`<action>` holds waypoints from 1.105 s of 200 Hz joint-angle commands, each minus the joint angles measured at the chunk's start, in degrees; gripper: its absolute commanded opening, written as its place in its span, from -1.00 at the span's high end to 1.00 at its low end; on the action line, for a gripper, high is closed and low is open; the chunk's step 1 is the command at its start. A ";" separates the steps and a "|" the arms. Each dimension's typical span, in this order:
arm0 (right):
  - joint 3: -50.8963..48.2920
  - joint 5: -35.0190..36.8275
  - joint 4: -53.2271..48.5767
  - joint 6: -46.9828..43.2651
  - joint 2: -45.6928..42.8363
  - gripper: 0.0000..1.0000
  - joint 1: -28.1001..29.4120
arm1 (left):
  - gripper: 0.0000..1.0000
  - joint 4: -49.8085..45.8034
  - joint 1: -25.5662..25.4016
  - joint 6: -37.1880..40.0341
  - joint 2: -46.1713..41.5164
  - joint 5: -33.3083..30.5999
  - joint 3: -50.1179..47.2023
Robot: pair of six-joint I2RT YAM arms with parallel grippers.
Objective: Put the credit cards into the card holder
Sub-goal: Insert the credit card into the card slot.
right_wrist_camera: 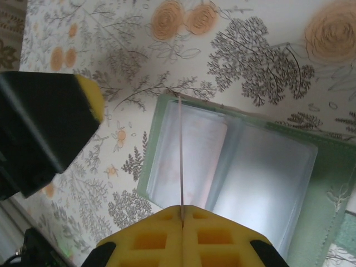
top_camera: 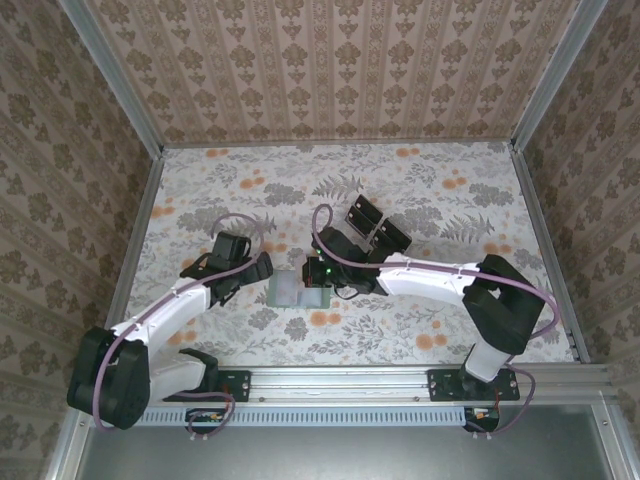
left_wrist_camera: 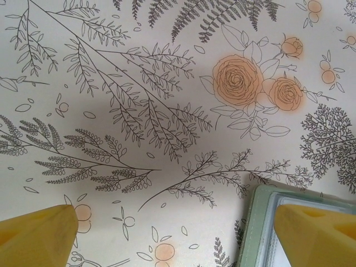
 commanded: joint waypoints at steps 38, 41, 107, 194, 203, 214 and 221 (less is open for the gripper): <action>-3.34 6.78 6.48 7.83 3.94 1.00 2.18 | -0.99 -1.84 1.10 2.33 0.51 -0.23 1.39; -3.43 6.86 6.50 7.90 4.14 1.00 2.22 | -1.00 -1.88 1.12 2.35 0.57 -0.15 1.35; -6.93 9.13 3.99 7.17 3.33 1.00 1.92 | -1.00 -1.89 1.50 2.62 0.10 0.98 0.99; -10.37 0.81 8.35 0.63 1.42 1.00 -1.78 | -0.99 1.15 -0.62 4.43 -0.46 7.28 0.27; -10.22 -0.80 9.34 -0.62 1.16 1.00 -2.05 | -1.00 1.50 -1.41 4.63 0.10 7.34 0.37; -9.70 -1.98 9.32 -1.80 0.78 1.00 -2.39 | -0.99 2.00 -1.77 4.85 0.91 7.43 0.63; -9.32 -2.58 9.23 -2.51 0.53 1.00 -2.51 | -1.00 2.44 -4.10 5.14 1.50 7.40 0.80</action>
